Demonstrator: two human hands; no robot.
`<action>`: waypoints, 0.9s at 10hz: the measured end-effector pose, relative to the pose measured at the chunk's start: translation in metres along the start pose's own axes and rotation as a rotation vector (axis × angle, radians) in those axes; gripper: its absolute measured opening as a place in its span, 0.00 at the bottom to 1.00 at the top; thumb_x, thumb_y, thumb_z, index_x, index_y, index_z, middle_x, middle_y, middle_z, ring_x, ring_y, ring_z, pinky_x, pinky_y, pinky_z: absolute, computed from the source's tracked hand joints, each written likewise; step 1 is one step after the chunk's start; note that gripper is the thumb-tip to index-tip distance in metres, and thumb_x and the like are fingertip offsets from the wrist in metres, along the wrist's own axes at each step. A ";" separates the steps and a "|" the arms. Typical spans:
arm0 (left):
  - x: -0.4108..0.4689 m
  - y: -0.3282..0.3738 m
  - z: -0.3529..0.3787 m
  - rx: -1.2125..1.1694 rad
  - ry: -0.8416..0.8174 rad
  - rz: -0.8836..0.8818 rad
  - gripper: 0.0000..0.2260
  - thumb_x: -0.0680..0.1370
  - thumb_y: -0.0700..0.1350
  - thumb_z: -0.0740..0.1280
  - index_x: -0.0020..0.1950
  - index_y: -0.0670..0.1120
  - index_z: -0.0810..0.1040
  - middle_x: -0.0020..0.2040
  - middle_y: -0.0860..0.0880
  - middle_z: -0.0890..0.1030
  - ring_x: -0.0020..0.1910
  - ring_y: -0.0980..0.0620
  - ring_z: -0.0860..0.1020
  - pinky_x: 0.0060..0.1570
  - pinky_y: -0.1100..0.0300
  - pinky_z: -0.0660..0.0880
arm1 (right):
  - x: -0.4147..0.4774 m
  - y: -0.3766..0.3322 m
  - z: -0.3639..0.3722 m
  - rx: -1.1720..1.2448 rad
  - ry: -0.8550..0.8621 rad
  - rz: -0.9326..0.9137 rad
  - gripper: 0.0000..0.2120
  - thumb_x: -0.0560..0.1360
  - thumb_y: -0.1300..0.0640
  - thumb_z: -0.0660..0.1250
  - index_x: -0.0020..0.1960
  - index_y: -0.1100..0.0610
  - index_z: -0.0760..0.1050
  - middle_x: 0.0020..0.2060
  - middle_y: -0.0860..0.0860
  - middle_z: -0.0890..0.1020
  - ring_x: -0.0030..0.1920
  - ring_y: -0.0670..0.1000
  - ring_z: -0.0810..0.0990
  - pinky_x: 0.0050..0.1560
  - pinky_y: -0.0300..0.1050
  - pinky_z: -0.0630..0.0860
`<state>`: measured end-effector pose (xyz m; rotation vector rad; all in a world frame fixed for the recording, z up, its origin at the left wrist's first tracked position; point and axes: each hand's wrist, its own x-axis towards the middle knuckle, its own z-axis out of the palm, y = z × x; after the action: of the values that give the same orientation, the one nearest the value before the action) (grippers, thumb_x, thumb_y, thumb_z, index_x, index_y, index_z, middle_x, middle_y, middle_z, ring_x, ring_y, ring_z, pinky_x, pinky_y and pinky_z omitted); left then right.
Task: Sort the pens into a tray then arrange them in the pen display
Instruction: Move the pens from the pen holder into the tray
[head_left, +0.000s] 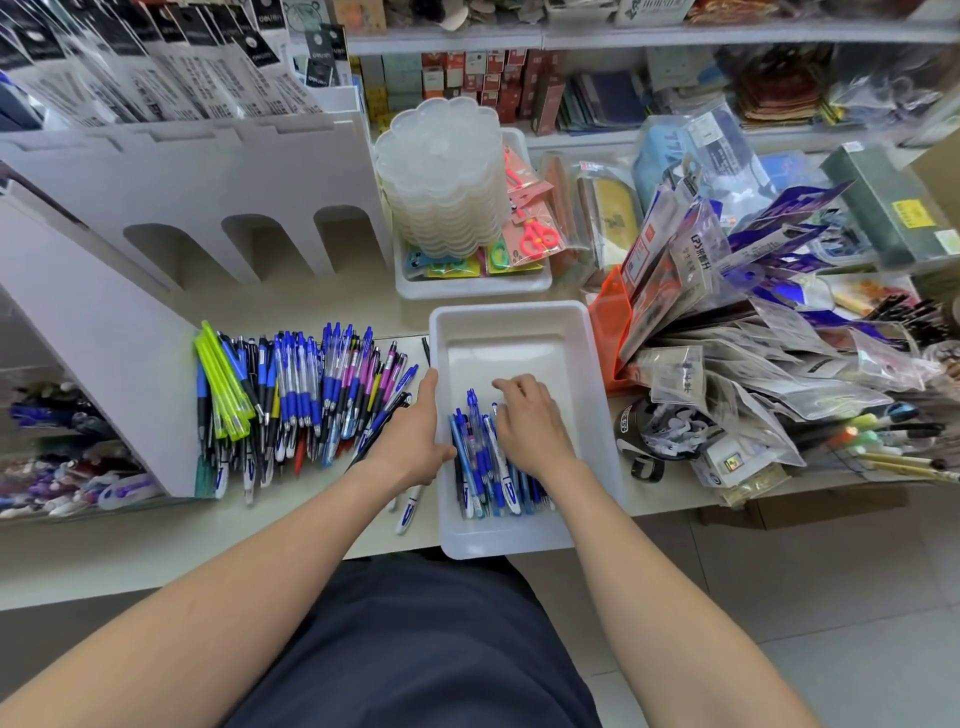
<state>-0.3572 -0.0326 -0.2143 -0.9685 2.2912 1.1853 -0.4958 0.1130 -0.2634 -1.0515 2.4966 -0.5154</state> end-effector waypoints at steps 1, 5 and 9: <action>0.001 -0.003 0.002 0.002 -0.001 0.008 0.52 0.80 0.41 0.75 0.85 0.57 0.36 0.38 0.43 0.84 0.32 0.45 0.85 0.38 0.45 0.86 | 0.012 -0.015 0.007 -0.026 -0.161 -0.023 0.24 0.88 0.49 0.55 0.82 0.51 0.64 0.73 0.54 0.72 0.70 0.58 0.70 0.69 0.59 0.69; 0.001 -0.005 0.003 -0.009 0.017 0.013 0.52 0.80 0.41 0.75 0.85 0.58 0.37 0.37 0.44 0.84 0.31 0.47 0.85 0.37 0.46 0.86 | 0.009 -0.010 0.003 0.016 -0.176 -0.071 0.16 0.82 0.55 0.64 0.67 0.52 0.82 0.59 0.50 0.85 0.60 0.55 0.80 0.63 0.57 0.75; -0.002 -0.001 0.002 -0.005 0.011 0.005 0.52 0.80 0.41 0.75 0.86 0.58 0.37 0.39 0.43 0.84 0.34 0.44 0.85 0.36 0.45 0.85 | -0.030 0.023 -0.003 0.038 -0.083 0.338 0.27 0.81 0.58 0.61 0.79 0.50 0.67 0.67 0.56 0.69 0.66 0.57 0.67 0.71 0.54 0.68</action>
<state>-0.3551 -0.0312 -0.2149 -0.9737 2.3018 1.1907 -0.4919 0.1504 -0.2659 -0.6037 2.5067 -0.4059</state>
